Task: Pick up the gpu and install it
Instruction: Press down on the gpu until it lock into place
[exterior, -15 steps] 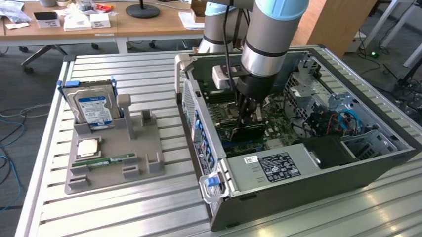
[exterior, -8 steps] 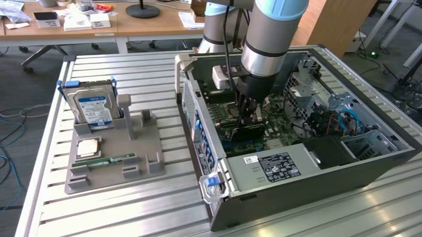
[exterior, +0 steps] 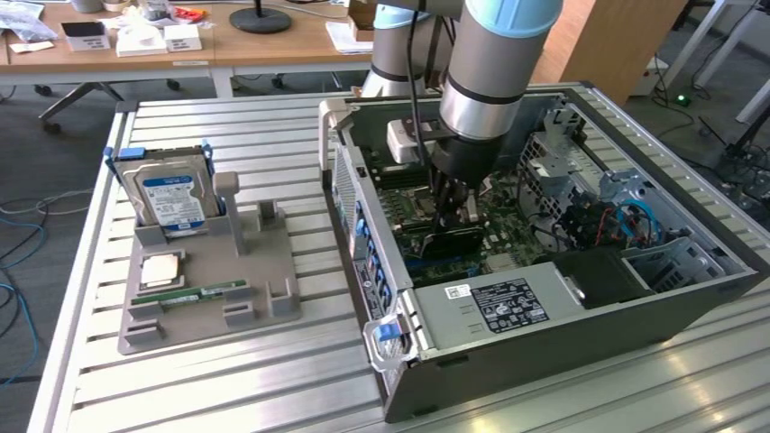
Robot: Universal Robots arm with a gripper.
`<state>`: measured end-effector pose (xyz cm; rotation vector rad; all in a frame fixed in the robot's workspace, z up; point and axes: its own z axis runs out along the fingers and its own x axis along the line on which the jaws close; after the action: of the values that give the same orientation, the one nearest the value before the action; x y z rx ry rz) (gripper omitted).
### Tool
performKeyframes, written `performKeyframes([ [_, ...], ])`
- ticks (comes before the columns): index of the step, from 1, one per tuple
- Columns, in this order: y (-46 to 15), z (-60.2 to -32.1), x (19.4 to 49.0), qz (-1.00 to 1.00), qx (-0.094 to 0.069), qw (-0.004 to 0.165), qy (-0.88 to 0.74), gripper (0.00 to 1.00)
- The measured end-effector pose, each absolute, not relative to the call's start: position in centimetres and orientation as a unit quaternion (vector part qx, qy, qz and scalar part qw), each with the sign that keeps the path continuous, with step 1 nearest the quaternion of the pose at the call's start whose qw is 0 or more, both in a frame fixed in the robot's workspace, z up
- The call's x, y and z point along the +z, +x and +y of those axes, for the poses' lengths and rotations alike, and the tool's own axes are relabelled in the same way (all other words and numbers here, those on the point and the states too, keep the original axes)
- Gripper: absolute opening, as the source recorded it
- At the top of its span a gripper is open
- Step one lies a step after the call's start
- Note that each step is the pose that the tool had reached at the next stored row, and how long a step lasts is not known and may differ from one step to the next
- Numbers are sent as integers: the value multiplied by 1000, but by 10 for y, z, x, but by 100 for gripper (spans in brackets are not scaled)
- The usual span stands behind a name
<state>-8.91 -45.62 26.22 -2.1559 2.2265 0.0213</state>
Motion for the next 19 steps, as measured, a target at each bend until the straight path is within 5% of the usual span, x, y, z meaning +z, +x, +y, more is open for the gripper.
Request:
performKeyframes([
  [19, -86, -456, 281, 718, 8, 19, -695, 10],
])
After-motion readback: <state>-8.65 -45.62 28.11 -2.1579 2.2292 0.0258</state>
